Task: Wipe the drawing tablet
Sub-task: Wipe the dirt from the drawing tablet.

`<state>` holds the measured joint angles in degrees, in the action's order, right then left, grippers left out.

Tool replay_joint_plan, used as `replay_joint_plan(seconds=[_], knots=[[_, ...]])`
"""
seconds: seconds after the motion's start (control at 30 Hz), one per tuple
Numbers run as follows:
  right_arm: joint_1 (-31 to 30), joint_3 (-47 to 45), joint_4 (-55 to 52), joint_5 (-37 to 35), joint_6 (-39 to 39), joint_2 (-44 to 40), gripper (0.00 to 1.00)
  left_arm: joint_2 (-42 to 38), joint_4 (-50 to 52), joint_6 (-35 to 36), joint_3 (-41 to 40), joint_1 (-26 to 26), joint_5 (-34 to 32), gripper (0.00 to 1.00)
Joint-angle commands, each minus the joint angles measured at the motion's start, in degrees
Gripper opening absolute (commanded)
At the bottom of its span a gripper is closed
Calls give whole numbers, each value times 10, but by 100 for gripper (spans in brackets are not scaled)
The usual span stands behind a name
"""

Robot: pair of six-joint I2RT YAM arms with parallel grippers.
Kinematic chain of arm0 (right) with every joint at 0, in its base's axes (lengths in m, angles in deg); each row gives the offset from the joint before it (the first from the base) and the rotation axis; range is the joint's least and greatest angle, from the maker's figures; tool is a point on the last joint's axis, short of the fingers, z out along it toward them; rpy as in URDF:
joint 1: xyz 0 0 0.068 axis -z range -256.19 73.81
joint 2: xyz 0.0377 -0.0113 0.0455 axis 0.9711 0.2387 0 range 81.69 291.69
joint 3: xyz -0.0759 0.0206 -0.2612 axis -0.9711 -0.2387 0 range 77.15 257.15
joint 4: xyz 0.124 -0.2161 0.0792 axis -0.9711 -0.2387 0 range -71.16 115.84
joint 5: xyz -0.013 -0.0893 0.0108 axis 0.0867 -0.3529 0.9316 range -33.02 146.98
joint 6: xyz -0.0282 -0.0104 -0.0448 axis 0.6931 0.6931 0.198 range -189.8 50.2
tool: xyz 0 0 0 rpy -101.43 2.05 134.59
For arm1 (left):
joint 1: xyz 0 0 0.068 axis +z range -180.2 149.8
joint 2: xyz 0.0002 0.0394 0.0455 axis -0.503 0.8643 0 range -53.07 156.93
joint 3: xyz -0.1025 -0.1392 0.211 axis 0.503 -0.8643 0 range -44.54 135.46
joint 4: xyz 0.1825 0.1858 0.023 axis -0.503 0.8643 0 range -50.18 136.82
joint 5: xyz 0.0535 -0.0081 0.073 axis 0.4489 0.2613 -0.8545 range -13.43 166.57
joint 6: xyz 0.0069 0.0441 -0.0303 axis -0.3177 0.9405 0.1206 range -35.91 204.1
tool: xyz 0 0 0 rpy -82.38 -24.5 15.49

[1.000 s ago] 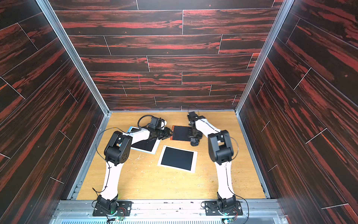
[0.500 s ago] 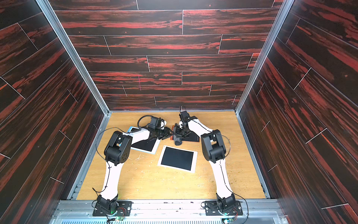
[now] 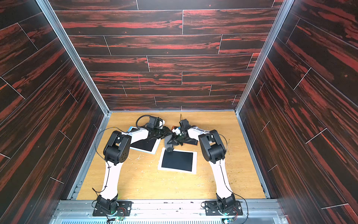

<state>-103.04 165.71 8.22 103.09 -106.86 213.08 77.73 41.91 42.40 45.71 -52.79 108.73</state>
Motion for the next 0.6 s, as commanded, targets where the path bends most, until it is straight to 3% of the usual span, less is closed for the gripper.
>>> replay_joint_plan(seconds=[0.0, 0.13, 0.23, 0.37, 0.57], knots=[[-28, -68, 25, 124, -34, -24, 0, 2, -20, -4, -6, -13, 2, 49], [-27, -139, 82, 173, -43, -63, 0, -12, -18, -1, -12, -13, -8, 49], [-20, -191, 76, 179, -3, -123, 0, -39, -12, 11, -26, -13, -28, 48], [21, -262, 44, 100, 32, -243, 0, -95, 9, 32, -43, -13, -54, 48], [131, -334, -22, -144, 39, -419, 0, -245, 26, 80, -131, -13, -128, 47]])
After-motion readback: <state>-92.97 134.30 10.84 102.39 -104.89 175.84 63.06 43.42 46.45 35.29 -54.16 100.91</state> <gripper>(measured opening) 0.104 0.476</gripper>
